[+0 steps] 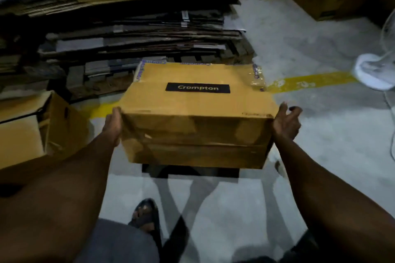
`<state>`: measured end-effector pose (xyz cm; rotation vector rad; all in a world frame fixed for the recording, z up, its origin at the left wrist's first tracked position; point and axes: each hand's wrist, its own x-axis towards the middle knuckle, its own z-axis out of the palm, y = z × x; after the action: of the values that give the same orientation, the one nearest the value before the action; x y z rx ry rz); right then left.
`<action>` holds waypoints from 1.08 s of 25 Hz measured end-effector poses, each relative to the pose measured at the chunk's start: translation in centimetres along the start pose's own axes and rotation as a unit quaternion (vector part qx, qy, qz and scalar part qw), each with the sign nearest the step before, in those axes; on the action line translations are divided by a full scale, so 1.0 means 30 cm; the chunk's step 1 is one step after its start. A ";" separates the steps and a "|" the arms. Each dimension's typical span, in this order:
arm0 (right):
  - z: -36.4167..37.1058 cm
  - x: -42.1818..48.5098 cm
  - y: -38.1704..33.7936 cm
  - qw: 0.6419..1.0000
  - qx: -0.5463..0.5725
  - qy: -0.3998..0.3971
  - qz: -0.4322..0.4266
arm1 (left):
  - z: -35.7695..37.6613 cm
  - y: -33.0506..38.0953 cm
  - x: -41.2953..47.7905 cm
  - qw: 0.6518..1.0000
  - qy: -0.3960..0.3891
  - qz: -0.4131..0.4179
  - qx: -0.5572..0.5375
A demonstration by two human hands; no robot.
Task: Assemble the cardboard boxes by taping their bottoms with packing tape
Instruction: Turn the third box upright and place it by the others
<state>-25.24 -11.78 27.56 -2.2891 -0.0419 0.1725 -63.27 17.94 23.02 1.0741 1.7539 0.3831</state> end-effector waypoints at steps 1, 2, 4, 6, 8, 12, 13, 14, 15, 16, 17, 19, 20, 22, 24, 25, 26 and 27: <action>-0.026 -0.019 0.047 0.997 -0.057 -0.058 0.014 | -0.015 -0.049 -0.091 0.999 -0.015 -0.013 0.042; -0.048 -0.035 0.114 0.987 -0.111 -0.117 0.025 | -0.030 -0.082 -0.209 0.994 -0.035 -0.024 0.105; -0.083 -0.056 0.248 0.962 -0.184 -0.198 0.039 | -0.035 -0.180 -0.276 0.973 -0.082 -0.046 0.212; -0.082 -0.057 0.318 0.946 -0.231 -0.222 0.041 | -0.020 -0.202 -0.257 0.948 -0.092 -0.041 0.301; -0.050 -0.043 0.306 0.953 -0.221 -0.205 0.033 | 0.020 -0.159 -0.194 0.947 -0.040 0.006 0.318; 0.073 0.029 0.223 0.975 -0.135 -0.178 -0.003 | 0.138 -0.059 -0.046 0.982 -0.008 0.046 0.185; 0.094 0.049 0.210 0.979 -0.110 -0.174 0.011 | 0.159 -0.051 -0.009 0.987 -0.008 0.045 0.154; 0.106 0.069 0.202 0.981 -0.091 -0.168 0.027 | 0.168 -0.042 0.010 0.990 -0.012 0.042 0.135; 0.114 0.083 0.198 0.983 -0.081 -0.159 0.043 | 0.180 -0.038 0.036 0.991 -0.011 0.045 0.123; 0.114 0.087 0.196 0.985 -0.079 -0.145 0.053 | 0.186 -0.028 0.038 0.992 -0.012 0.048 0.114; 0.107 0.091 0.195 0.987 -0.078 -0.125 0.056 | 0.196 -0.014 0.029 0.994 -0.009 0.056 0.094; 0.078 0.086 0.176 0.995 -0.041 -0.085 0.043 | 0.196 0.021 -0.005 0.997 -0.002 0.073 0.022; 0.056 0.081 0.167 0.997 -0.007 -0.072 0.033 | 0.189 0.039 -0.031 0.997 0.011 0.080 -0.021; 0.007 0.070 0.167 0.994 0.076 -0.073 0.027 | 0.170 0.030 -0.071 0.994 0.023 0.083 -0.070; -0.040 0.047 0.200 0.989 0.114 -0.077 0.062 | 0.157 -0.016 -0.141 0.995 -0.002 0.061 -0.082; -0.059 0.033 0.241 0.984 0.130 -0.082 0.090 | 0.147 -0.052 -0.177 0.994 -0.031 0.040 -0.092; -0.075 0.017 0.300 0.978 0.140 -0.101 0.114 | 0.133 -0.090 -0.216 0.994 -0.053 0.015 -0.100; -0.099 -0.002 0.360 0.972 0.150 -0.121 0.131 | 0.113 -0.135 -0.255 0.993 -0.060 -0.014 -0.101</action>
<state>-25.17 -21.15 21.41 -1.9547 0.1525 0.5582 -61.50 8.81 23.27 0.9078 1.5861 0.4581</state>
